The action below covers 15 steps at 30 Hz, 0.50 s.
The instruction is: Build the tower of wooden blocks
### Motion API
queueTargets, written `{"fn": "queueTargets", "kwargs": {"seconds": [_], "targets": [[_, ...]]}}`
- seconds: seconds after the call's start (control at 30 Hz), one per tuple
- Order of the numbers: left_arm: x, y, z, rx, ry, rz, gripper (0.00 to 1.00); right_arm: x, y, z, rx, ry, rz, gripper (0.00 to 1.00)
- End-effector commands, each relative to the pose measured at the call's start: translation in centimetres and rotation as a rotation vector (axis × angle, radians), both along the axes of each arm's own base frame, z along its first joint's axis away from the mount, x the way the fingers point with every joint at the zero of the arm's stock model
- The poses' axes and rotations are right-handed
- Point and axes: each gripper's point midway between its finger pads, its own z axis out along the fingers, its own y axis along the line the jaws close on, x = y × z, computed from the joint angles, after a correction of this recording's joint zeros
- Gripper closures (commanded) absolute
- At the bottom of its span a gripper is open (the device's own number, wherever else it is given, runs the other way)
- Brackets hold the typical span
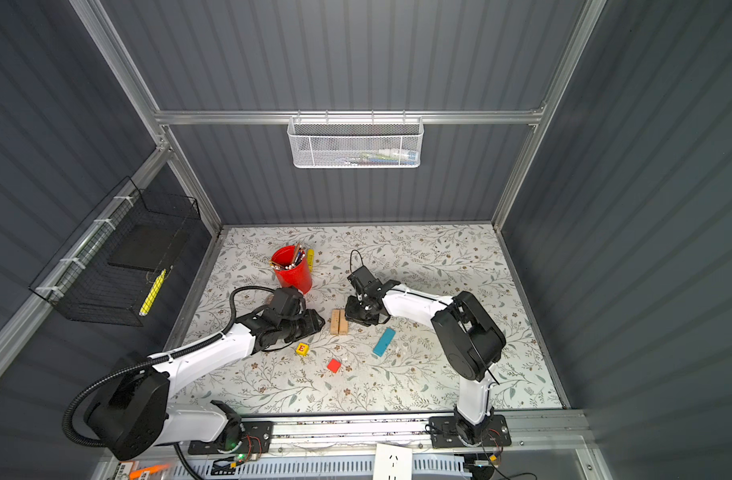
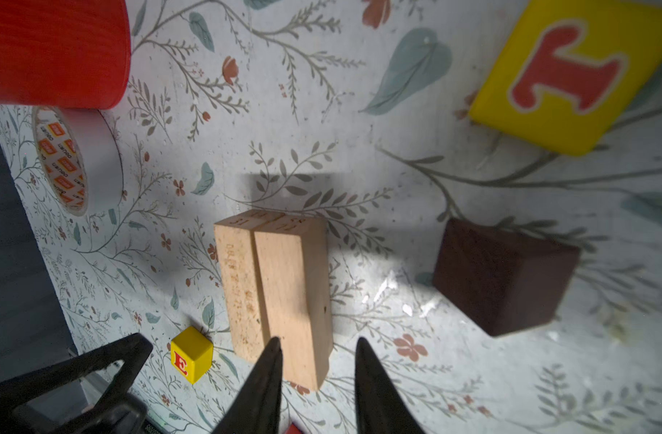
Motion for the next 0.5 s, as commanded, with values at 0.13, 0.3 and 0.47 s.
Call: {"fn": "queueTargets", "kwargs": {"seconds": [0.13,0.3,0.47], "targets": [[1.2,-2.6,0.0,-0.084,-0.005,-0.059,0.47,0.3,1.5,-0.2,0.102,0.009,0.02,0.71],[1.4,-3.1,-0.6,-0.104,0.003,-0.065,0.48,-0.2,0.8,-1.3,0.086,0.039,0.003,0.73],[1.3,-3.4,-1.2,-0.121,0.021,-0.067,0.53,-0.5,0.9,-1.7,0.105,0.058,0.008,0.73]]}}
